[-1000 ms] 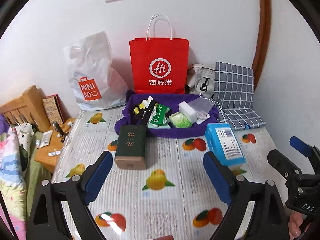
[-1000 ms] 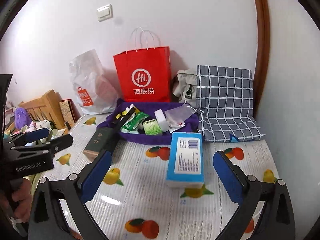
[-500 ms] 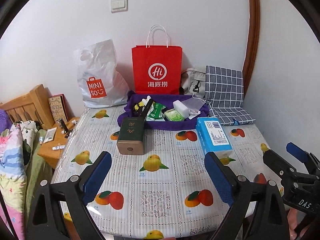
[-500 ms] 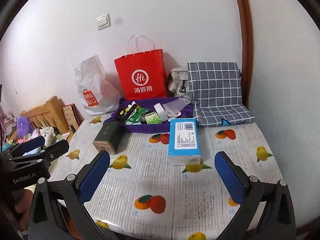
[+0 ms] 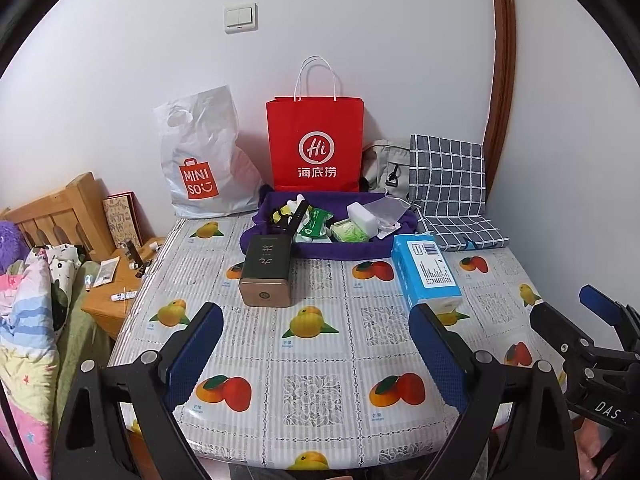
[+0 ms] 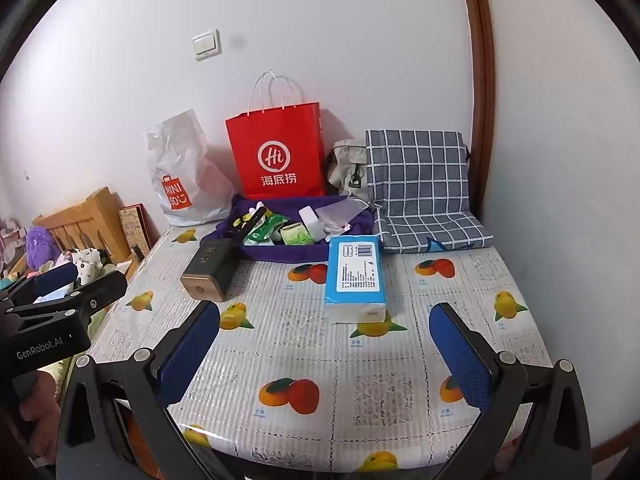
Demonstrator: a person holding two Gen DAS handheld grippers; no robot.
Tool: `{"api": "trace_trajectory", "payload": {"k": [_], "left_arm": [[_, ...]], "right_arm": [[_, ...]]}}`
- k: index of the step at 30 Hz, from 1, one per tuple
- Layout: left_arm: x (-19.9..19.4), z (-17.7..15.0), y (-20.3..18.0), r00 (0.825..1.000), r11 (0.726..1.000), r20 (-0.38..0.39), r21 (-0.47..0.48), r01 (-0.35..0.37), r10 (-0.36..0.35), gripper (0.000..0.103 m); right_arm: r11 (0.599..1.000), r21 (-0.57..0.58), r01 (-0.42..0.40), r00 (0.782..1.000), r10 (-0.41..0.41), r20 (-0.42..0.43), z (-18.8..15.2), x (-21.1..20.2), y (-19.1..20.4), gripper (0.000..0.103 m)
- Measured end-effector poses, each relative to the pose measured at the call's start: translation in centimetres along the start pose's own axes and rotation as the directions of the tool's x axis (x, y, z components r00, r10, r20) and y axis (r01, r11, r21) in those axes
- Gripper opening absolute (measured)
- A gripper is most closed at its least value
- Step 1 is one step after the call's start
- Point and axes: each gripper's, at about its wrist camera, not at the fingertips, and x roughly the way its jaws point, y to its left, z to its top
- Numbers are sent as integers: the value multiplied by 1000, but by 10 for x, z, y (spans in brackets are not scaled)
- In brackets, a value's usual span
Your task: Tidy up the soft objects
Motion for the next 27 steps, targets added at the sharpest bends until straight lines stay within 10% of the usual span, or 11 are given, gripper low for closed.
{"api": "trace_trajectory", "payload": {"k": [27], "left_arm": [[-2, 0, 1, 1000, 1000, -2, 3, 11, -11, 94]], "right_arm": [[1000, 3, -4, 1000, 4, 3, -2, 0, -5, 103]]}}
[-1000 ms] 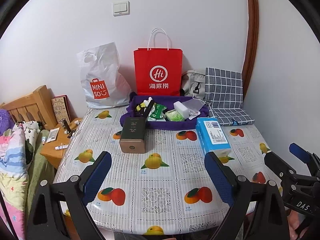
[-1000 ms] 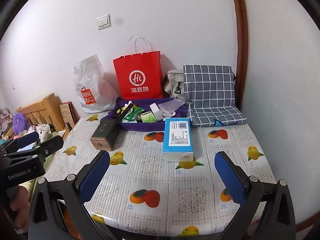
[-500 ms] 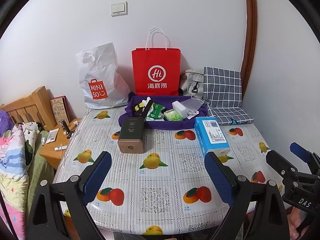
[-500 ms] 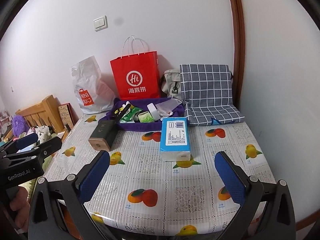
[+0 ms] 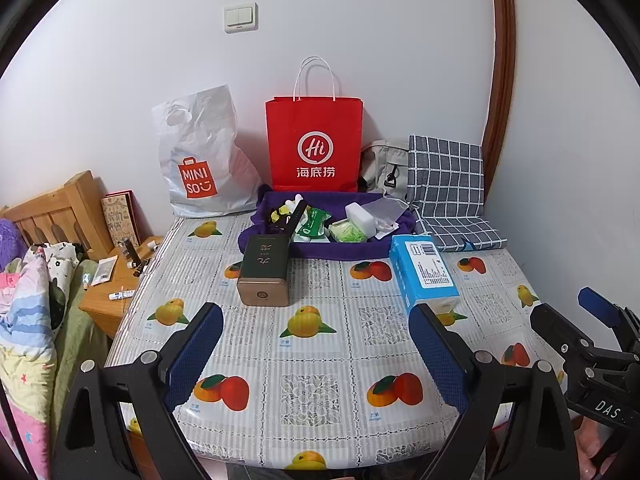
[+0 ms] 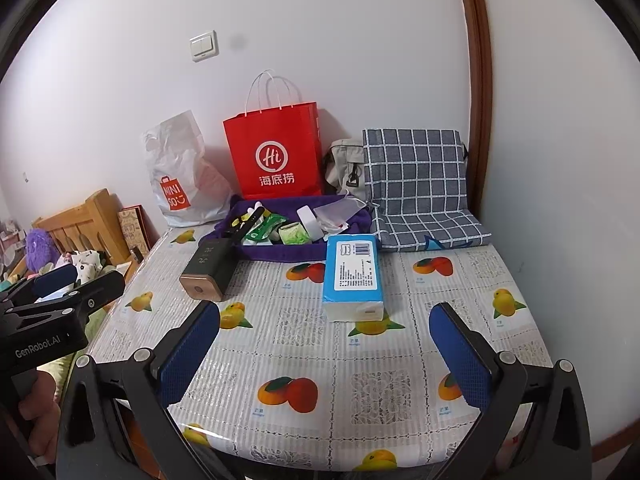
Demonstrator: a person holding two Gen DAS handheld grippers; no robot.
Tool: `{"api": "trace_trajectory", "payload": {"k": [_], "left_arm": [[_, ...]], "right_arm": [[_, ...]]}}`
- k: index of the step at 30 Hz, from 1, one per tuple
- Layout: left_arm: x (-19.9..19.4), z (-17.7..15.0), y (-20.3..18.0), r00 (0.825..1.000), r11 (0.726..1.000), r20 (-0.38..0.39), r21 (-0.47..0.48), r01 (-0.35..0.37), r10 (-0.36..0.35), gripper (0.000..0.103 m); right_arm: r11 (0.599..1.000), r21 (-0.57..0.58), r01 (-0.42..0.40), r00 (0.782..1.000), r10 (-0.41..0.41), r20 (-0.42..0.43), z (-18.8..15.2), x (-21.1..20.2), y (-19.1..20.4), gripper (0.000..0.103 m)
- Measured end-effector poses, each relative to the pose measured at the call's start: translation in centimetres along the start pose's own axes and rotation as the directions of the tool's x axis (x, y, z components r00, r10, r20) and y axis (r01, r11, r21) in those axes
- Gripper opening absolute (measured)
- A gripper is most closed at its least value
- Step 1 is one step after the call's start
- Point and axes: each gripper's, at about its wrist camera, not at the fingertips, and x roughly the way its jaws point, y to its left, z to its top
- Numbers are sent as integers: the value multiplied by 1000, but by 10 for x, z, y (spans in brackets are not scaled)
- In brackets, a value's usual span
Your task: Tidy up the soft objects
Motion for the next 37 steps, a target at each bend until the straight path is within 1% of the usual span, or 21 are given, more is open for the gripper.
{"api": "trace_trajectory", "payload": {"k": [37], "left_arm": [[0, 0, 3, 1000, 1000, 6, 0, 3, -3, 94]], "right_arm": [[1000, -3, -8, 1000, 8, 1, 1, -2, 4, 103]]}}
